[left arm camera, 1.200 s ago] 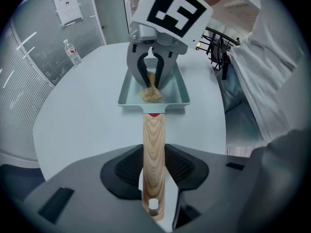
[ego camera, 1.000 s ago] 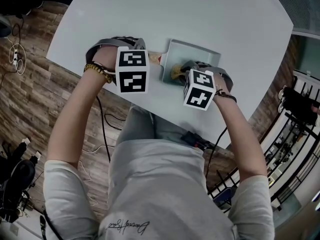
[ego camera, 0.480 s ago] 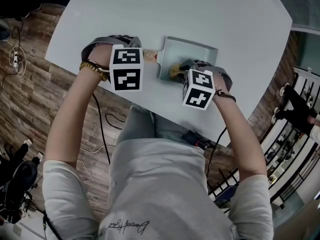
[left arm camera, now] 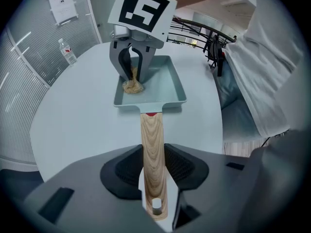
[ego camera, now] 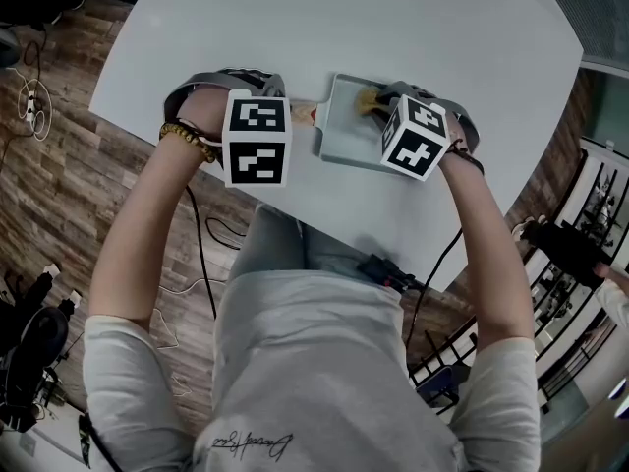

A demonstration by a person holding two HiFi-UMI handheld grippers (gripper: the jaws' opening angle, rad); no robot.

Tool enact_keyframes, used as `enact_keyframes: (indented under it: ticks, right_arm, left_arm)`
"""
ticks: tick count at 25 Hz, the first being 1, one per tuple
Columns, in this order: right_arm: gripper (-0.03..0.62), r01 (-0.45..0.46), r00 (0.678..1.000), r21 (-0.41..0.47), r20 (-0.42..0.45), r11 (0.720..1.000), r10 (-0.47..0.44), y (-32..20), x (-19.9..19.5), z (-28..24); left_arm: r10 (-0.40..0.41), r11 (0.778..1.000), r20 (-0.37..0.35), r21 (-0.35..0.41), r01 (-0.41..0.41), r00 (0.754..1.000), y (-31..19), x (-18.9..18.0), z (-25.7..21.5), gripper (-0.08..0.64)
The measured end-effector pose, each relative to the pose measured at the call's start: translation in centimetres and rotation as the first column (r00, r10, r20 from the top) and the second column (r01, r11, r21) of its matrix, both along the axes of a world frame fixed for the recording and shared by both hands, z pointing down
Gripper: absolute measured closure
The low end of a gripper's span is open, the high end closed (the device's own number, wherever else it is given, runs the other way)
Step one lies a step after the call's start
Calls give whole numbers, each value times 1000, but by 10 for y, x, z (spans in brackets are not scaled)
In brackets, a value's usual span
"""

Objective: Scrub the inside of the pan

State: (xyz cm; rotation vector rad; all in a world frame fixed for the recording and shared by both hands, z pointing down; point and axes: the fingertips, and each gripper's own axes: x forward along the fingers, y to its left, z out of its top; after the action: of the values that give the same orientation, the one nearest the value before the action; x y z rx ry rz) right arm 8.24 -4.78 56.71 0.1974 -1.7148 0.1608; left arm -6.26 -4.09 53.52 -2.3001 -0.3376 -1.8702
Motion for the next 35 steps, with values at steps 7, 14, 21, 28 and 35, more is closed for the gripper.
enact_keyframes:
  ticks: [7, 14, 21, 28, 35]
  right_arm:
    - [517, 35, 999, 10, -36, 999, -35, 1, 0, -2]
    - [517, 78, 997, -54, -23, 996, -79, 41, -8, 1]
    - [517, 96, 995, -110, -9, 989, -97, 79, -13, 5]
    - [520, 91, 996, -128, 0, 988, -92, 90, -13, 5]
    - [517, 58, 998, -86, 21, 995, -56, 71, -7, 5]
  left_arm:
    - [-31, 999, 12, -7, 31, 999, -1, -1, -1, 416]
    - [-47, 999, 28, -4, 48, 998, -6, -4, 3, 416]
    - [-49, 999, 44, 13, 48, 998, -7, -6, 9, 416]
    - [-46, 999, 54, 6, 46, 997, -8, -5, 10, 416]
    - [-8, 1000, 57, -14, 9, 998, -1, -8, 9, 416]
